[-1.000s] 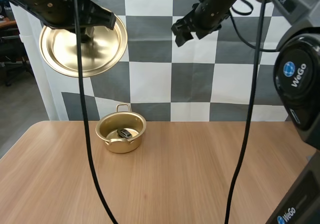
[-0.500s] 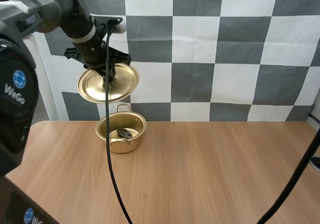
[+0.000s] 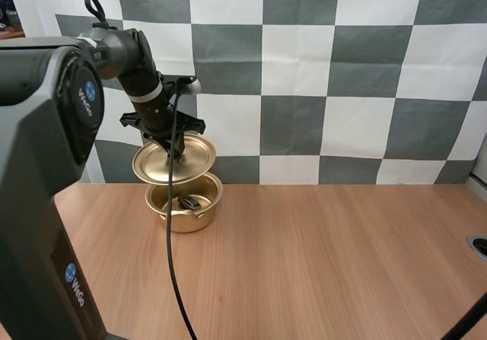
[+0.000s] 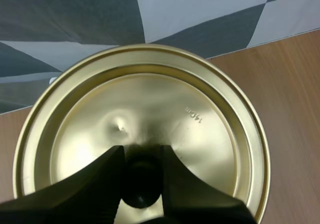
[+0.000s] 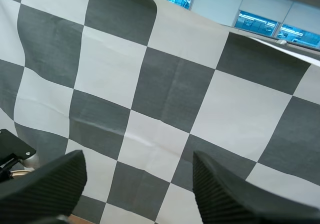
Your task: Open the pot, put the car inside, and close it
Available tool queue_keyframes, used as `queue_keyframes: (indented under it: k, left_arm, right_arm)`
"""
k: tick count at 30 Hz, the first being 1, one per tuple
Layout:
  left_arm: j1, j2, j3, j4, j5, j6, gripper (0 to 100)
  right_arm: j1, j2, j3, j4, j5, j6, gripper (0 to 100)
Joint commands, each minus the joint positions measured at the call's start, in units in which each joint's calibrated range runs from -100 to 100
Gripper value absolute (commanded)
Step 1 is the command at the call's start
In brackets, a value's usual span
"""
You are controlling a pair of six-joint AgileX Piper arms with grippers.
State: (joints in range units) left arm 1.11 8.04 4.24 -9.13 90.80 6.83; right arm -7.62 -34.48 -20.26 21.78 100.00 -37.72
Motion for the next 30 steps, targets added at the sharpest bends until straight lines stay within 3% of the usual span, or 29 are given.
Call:
queue_keyframes:
  k: [1, 14, 30]
  left_arm:
    - [0.03, 1.98, 0.06, -0.25, 0.07, -0.01, 0]
    - [0.03, 7.45, 0.24, -4.18, -1.2, 2.57, 0]
    - [0.03, 8.28, 0.24, -3.56, -2.75, 2.68, 0]
  right_arm:
    - [0.01, -0.19, -0.06, -0.58, 0.0, 0.74, 100]
    - [0.01, -0.75, -0.06, -1.11, 0.0, 1.54, 100]
    - [0.01, -0.75, -0.06, -1.11, 0.0, 1.54, 100]
